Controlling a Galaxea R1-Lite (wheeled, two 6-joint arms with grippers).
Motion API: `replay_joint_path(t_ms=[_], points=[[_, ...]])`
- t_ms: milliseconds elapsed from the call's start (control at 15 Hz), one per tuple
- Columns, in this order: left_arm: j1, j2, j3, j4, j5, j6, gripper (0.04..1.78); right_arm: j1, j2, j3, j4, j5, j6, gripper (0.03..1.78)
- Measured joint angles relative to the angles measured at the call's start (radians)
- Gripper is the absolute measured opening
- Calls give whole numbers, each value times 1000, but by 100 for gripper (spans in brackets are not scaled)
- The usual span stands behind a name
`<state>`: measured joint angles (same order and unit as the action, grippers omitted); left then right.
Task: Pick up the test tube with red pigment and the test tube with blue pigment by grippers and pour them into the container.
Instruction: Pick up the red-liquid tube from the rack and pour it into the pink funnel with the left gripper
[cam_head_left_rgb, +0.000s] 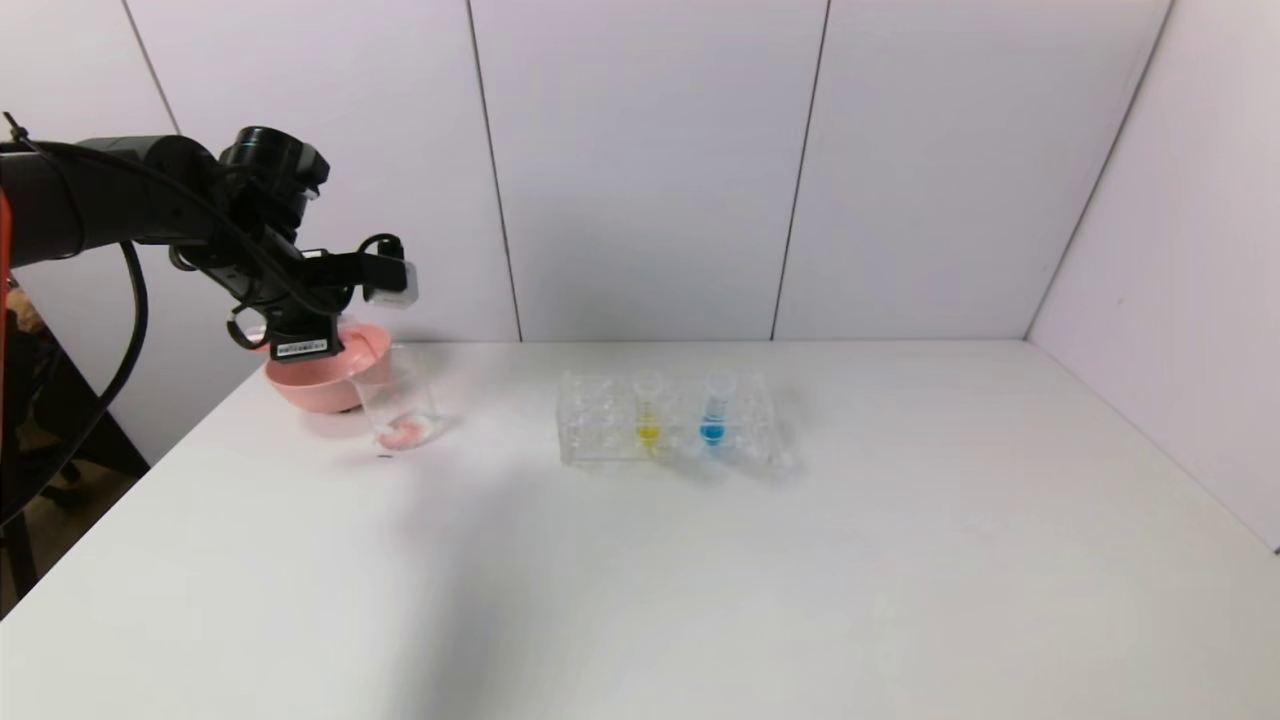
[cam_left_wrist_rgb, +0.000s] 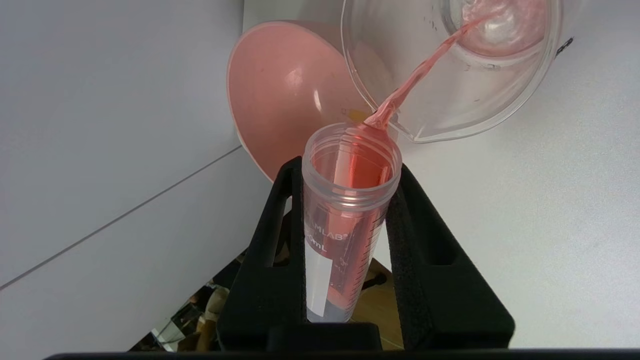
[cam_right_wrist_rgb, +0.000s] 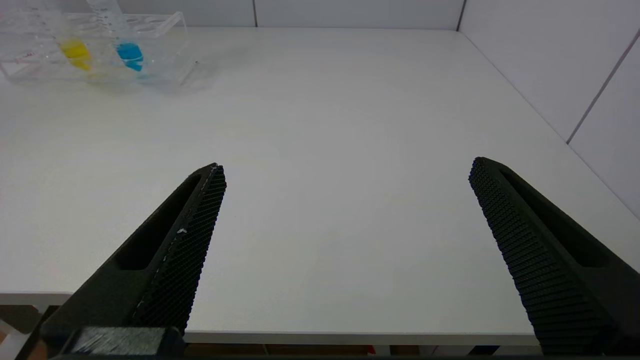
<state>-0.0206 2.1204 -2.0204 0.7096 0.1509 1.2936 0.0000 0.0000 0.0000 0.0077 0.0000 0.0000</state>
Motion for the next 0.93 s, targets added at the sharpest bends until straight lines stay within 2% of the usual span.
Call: replay_joint_path(t_ms=[933], points=[[-29, 6, 0, -11, 73, 0, 50, 0, 0, 0, 0, 0, 0, 177]])
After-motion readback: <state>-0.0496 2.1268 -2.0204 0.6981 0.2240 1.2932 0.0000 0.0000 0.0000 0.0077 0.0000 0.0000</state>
